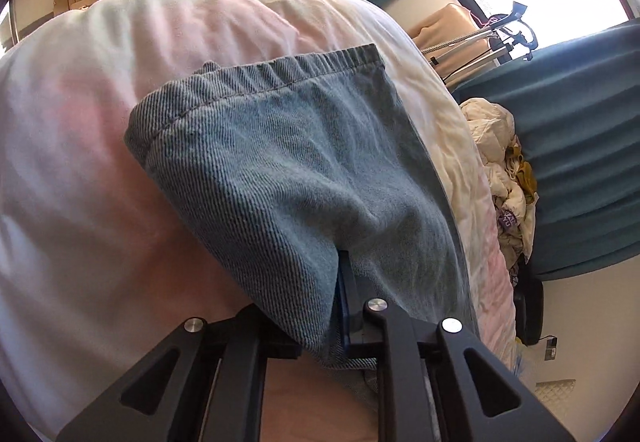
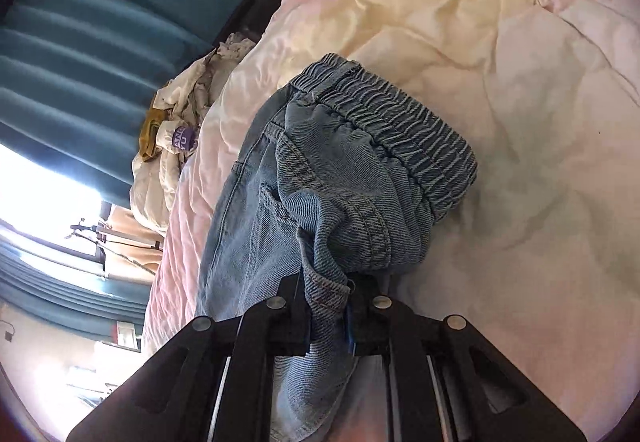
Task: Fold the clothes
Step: 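Lower the folded jeans onto the duvet and open the left gripper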
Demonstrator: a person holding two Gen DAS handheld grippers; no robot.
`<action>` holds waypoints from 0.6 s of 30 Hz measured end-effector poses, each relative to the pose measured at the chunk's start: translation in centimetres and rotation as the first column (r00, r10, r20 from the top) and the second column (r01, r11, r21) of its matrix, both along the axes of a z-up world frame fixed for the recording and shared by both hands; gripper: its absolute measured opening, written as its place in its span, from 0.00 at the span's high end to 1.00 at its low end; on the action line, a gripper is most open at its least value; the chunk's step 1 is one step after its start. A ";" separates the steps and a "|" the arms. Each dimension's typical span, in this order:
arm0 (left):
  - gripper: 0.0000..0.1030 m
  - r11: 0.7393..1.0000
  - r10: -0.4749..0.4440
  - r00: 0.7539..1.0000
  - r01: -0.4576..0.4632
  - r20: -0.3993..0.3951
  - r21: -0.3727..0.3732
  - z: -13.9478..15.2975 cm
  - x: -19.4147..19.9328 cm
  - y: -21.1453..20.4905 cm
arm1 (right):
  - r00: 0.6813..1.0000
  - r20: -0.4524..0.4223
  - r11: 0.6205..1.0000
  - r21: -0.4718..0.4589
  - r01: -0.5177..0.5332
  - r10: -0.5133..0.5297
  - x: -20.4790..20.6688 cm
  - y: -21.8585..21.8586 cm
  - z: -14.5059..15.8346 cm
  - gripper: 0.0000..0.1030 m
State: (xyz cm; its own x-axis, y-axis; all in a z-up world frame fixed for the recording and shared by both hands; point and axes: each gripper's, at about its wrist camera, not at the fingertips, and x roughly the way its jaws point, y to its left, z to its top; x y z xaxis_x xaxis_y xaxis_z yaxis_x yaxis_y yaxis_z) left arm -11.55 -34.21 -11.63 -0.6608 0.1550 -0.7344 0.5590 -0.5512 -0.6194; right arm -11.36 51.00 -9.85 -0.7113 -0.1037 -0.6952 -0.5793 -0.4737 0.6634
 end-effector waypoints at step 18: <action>0.45 0.913 -0.141 0.983 0.082 -0.119 -0.401 13.8 7.7 4.4 | 0.951 -0.154 0.884 -0.430 0.181 -0.269 8.0 2.1 -3.1 0.48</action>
